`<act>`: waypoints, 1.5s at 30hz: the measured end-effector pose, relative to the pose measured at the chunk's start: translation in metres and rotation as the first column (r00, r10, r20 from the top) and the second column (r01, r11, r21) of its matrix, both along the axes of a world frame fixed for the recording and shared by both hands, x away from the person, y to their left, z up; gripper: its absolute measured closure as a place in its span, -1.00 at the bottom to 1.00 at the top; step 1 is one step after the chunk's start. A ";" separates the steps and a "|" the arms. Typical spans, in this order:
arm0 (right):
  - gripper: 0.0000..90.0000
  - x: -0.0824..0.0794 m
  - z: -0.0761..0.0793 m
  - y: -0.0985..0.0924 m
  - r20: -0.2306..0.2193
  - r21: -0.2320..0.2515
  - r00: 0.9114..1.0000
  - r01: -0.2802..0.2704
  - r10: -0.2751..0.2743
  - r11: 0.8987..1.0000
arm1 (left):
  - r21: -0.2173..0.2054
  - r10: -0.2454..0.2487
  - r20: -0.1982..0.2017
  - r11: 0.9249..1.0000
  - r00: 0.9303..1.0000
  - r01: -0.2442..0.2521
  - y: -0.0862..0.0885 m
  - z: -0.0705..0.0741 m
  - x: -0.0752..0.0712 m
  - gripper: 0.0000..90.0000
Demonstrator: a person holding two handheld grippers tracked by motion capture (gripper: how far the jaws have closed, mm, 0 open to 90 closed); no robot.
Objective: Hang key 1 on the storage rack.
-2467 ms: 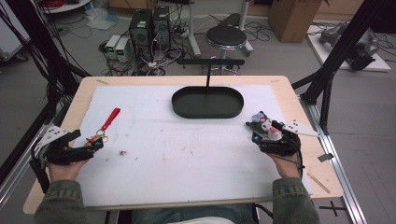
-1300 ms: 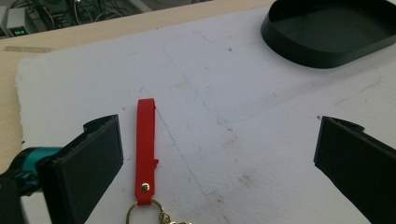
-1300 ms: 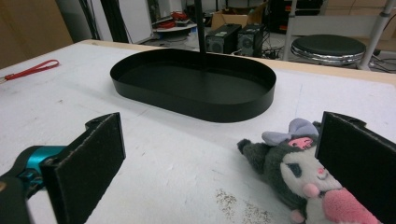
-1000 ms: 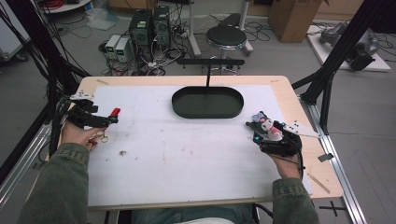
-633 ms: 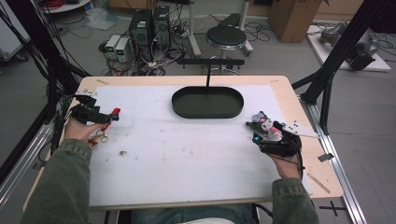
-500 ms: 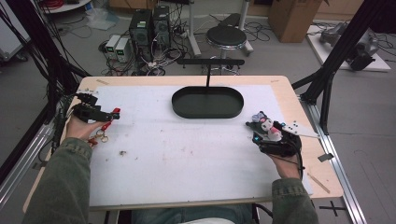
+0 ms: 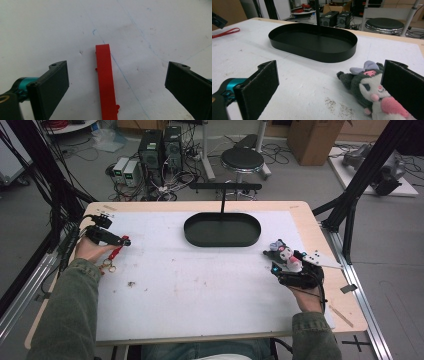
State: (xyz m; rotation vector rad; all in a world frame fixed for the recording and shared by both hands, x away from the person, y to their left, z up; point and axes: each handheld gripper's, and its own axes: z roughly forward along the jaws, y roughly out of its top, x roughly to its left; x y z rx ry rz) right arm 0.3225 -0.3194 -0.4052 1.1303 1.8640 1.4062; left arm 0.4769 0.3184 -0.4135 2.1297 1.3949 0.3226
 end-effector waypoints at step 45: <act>-0.99 0.000 0.000 0.000 0.000 0.004 1.000 0.001 -0.001 1.000 | 0.103 -0.037 0.059 0.994 0.998 0.031 -0.011 0.006 -0.011 0.67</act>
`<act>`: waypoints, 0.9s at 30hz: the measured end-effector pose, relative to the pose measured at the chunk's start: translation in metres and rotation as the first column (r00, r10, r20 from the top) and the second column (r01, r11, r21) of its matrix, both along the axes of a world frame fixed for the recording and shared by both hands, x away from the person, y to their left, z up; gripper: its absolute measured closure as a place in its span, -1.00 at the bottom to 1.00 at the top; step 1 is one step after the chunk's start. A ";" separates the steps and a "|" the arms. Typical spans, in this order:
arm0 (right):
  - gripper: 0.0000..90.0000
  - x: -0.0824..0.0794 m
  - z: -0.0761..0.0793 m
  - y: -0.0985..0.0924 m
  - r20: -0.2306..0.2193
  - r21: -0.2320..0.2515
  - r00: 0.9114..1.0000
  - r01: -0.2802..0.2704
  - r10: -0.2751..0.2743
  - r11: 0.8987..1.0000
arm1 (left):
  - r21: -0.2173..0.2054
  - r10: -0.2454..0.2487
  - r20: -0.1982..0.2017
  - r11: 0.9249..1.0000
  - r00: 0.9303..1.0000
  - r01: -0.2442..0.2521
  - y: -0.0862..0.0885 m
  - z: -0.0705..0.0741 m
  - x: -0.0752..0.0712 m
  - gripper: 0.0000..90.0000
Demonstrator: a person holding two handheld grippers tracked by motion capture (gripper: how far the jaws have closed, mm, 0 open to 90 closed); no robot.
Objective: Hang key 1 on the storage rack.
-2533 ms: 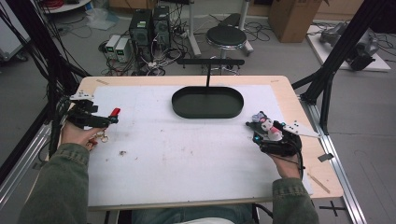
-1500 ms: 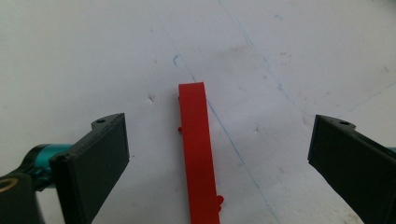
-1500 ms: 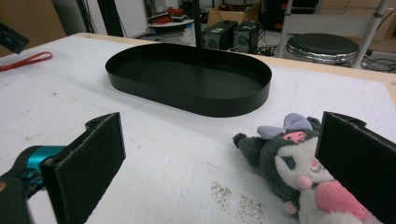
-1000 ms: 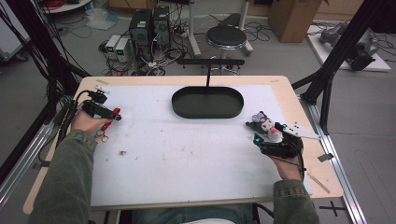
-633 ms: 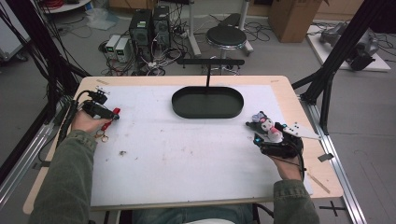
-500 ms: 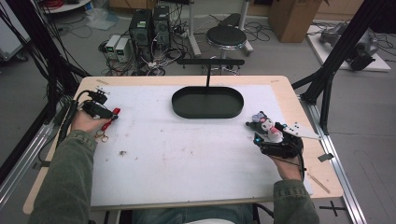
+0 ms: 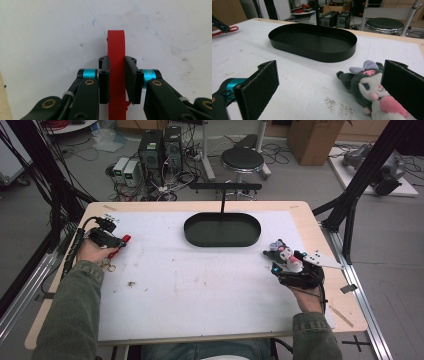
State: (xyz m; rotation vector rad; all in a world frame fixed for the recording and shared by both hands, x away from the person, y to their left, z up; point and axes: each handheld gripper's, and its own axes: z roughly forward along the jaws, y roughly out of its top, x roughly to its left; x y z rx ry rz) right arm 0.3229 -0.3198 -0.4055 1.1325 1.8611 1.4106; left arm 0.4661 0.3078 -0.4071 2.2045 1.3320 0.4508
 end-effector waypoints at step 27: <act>-0.99 0.004 0.002 0.002 0.010 0.044 0.999 -0.033 0.033 0.998 | -0.088 -0.047 0.076 0.995 0.996 0.054 -0.010 0.067 -0.031 0.67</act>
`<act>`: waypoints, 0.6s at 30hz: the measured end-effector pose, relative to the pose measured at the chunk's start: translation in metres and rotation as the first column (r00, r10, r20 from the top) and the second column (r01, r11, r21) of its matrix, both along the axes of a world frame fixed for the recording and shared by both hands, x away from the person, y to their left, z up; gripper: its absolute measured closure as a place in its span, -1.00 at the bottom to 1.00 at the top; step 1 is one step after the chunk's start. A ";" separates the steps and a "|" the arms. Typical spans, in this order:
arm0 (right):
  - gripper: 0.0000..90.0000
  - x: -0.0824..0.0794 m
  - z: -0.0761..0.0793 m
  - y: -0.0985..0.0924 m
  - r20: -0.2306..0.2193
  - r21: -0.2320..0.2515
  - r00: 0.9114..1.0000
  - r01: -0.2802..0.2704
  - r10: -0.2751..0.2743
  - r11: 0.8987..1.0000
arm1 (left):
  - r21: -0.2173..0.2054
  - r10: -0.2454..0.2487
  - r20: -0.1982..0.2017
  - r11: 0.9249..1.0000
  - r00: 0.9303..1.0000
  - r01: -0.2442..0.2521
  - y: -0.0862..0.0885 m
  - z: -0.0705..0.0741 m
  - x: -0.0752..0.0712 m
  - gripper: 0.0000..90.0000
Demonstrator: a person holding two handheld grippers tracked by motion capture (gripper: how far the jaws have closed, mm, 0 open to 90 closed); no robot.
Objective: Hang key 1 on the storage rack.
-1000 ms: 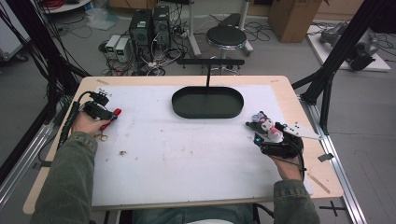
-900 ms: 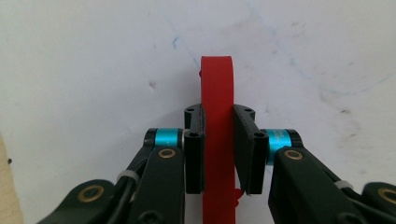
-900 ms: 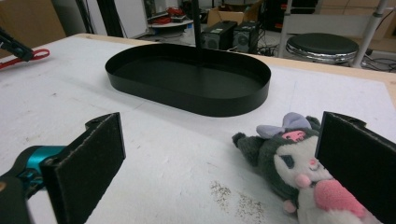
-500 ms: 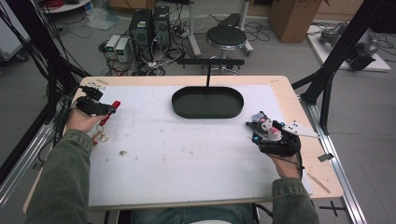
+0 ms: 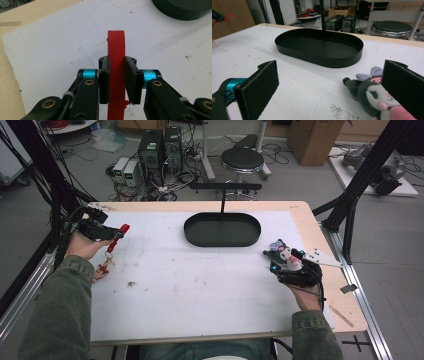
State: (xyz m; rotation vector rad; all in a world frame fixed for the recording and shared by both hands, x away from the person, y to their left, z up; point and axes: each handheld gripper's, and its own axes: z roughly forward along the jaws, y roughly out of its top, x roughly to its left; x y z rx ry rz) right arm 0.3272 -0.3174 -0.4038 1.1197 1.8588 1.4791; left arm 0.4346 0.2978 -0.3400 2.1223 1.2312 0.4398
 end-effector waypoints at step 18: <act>-0.99 0.001 0.000 -0.002 0.008 0.021 1.000 -0.002 0.002 1.000 | 0.004 -0.068 0.045 0.998 0.997 0.067 -0.033 0.054 -0.003 0.67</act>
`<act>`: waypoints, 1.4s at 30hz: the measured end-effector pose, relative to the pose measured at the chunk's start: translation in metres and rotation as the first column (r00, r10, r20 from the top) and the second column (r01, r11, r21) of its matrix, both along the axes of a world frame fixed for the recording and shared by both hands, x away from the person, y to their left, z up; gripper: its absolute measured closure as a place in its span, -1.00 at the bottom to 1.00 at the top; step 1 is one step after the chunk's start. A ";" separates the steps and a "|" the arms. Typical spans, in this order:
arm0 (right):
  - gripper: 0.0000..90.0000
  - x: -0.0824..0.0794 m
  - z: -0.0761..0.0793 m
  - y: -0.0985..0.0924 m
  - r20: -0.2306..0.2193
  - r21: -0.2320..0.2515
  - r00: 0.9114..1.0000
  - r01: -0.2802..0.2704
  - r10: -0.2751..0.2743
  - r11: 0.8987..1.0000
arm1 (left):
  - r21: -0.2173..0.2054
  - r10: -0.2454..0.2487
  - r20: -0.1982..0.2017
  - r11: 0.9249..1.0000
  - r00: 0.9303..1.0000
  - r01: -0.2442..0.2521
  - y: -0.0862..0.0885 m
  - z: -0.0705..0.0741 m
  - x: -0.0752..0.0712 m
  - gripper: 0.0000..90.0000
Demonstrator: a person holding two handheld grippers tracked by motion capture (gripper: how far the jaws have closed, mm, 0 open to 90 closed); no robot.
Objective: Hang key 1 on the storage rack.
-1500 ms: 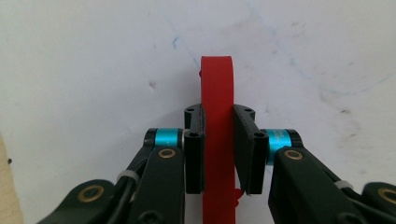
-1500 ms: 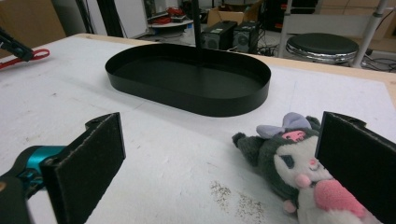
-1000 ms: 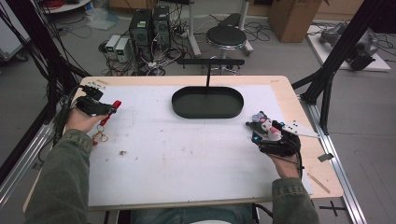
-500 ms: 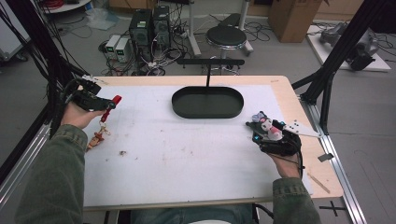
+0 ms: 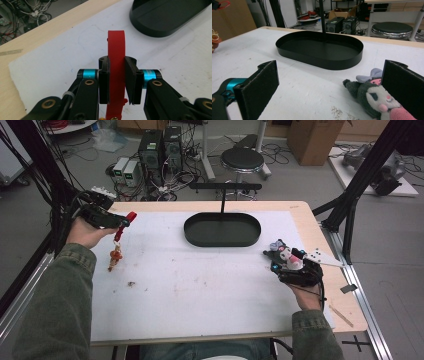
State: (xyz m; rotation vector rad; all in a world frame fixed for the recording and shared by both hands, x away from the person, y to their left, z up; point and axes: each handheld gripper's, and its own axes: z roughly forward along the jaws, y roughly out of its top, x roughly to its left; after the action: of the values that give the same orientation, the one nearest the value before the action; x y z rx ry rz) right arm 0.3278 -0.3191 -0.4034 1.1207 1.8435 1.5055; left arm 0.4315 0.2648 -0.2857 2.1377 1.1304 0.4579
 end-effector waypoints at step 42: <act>-0.99 -0.003 0.000 -0.003 -0.006 0.025 1.000 0.001 -0.001 1.000 | -0.031 -0.160 0.064 0.986 0.985 0.162 -0.104 0.067 0.037 0.67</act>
State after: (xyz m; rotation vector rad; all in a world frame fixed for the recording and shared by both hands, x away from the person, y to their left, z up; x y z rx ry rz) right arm 0.3253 -0.3222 -0.4030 1.1395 1.8324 1.5305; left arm 0.4685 0.1605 -0.2189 2.1484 0.9170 0.4222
